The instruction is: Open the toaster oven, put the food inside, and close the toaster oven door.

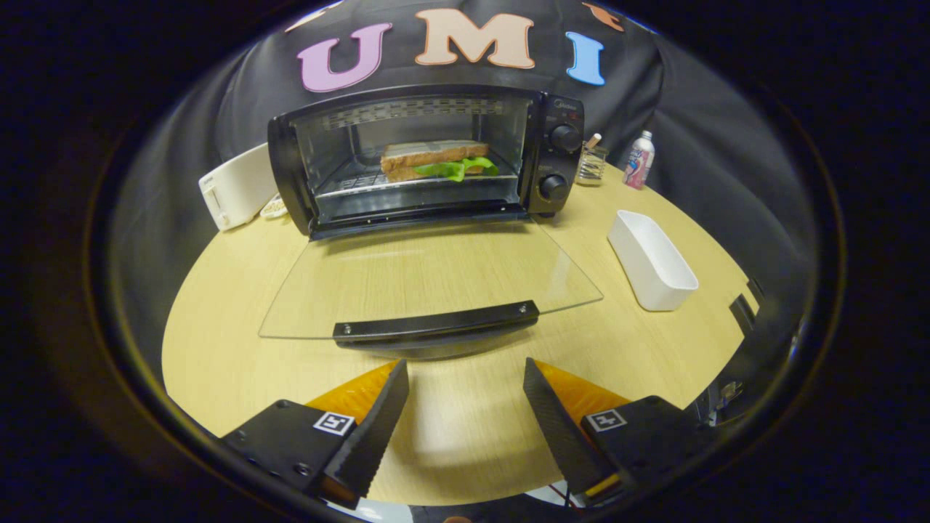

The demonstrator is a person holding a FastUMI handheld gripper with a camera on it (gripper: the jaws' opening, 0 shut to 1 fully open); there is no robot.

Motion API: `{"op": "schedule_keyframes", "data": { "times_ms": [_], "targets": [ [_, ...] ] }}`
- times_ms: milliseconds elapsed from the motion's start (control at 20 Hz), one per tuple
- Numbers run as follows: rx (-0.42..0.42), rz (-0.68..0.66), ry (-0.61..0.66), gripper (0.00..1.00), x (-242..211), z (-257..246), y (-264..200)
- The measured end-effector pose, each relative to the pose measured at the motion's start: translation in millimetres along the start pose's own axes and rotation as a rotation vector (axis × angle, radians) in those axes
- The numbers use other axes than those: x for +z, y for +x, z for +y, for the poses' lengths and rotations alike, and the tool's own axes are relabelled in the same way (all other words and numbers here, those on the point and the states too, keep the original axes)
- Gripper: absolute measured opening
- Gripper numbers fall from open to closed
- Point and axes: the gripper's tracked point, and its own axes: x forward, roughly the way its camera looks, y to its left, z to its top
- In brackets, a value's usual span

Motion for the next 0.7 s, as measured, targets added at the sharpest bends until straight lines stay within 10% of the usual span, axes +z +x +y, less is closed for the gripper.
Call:
{"op": "schedule_keyframes", "data": {
  "times_ms": [700],
  "targets": [
    [0.020,-0.069,-0.050,0.99,30,12,-13]
  ]
}}
